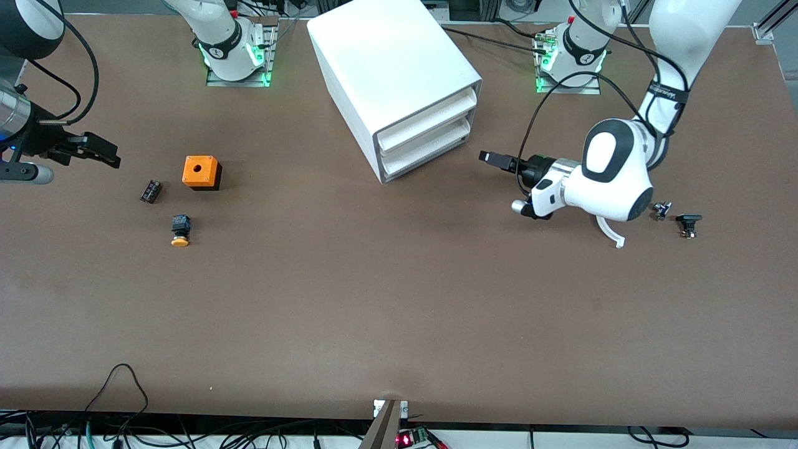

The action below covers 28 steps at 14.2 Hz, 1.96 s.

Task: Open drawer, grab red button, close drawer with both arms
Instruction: 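Reach the left gripper toward the lower drawer handle of the white cabinet, then pull the lower drawer open with the left gripper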

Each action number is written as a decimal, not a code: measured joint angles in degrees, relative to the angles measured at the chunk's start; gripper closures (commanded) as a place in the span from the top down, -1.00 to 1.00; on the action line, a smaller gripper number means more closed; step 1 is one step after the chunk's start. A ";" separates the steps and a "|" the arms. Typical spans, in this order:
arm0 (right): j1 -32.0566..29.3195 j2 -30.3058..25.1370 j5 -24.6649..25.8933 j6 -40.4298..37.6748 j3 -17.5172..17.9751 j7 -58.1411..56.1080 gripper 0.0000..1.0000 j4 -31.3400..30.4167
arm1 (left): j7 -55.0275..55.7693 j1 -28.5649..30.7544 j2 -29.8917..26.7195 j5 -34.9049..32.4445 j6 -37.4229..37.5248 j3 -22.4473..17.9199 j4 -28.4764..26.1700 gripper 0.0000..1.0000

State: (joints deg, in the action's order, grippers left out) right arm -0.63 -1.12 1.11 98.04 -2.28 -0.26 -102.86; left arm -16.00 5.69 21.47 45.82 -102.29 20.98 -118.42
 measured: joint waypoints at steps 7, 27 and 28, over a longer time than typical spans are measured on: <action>1.09 0.00 -0.74 0.05 0.61 0.06 1.00 0.68 | -13.82 -2.87 0.81 7.95 -4.81 4.58 -8.75 0.75; 2.45 2.95 -1.41 0.35 1.56 0.08 1.00 2.98 | -15.53 -3.54 0.55 12.77 -8.25 7.46 -10.38 -1.00; 2.77 3.01 -1.43 0.37 1.57 0.08 1.00 3.15 | -16.00 -3.04 0.27 12.79 -9.14 6.37 -9.99 -1.00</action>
State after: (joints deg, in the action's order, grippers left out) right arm 2.14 1.88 -0.32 98.41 -0.71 -0.18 -99.71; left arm -32.00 2.65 21.74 58.61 -111.43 27.35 -128.41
